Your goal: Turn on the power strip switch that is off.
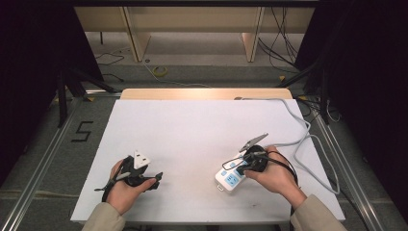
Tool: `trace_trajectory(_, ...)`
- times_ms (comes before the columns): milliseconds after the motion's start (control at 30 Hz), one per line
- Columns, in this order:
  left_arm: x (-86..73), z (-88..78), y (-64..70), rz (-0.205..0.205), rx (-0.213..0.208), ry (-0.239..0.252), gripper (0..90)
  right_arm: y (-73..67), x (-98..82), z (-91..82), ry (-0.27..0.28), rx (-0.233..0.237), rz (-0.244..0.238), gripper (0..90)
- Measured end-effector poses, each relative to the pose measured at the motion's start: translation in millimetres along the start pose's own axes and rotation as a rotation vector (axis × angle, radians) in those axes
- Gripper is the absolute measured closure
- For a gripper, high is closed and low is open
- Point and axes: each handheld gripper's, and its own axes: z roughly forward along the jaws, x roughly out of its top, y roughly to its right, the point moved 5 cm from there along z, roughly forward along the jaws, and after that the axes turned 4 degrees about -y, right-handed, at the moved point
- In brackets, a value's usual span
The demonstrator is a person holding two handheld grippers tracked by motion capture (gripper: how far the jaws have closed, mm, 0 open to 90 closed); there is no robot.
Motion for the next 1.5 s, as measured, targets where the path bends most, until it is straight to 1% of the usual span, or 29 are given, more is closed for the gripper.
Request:
trace_trajectory(233, -0.4, 0.0, 0.3, 0.004, -0.001, -0.002, 22.2, 7.1, -6.6, -3.9, 0.016, -0.008, 0.018, 85.6)
trace_trajectory(600, -1.1, -0.3, 0.5, 0.000, -0.006, -0.003, 22.4, 13.2, -16.5, -4.2, 0.011, -0.018, 0.038, 83.6)
trace_trajectory(867, -1.3, -0.3, 0.6, 0.002, -0.007, -0.005, 22.4, 18.2, -22.5, -7.1, 0.019, -0.030, 0.050, 81.1)
trace_trajectory(1500, -1.0, -0.5, 0.1, -0.002, -0.005, -0.004, 22.3, 25.2, -28.8, -11.2, 0.041, -0.037, 0.077, 72.9)
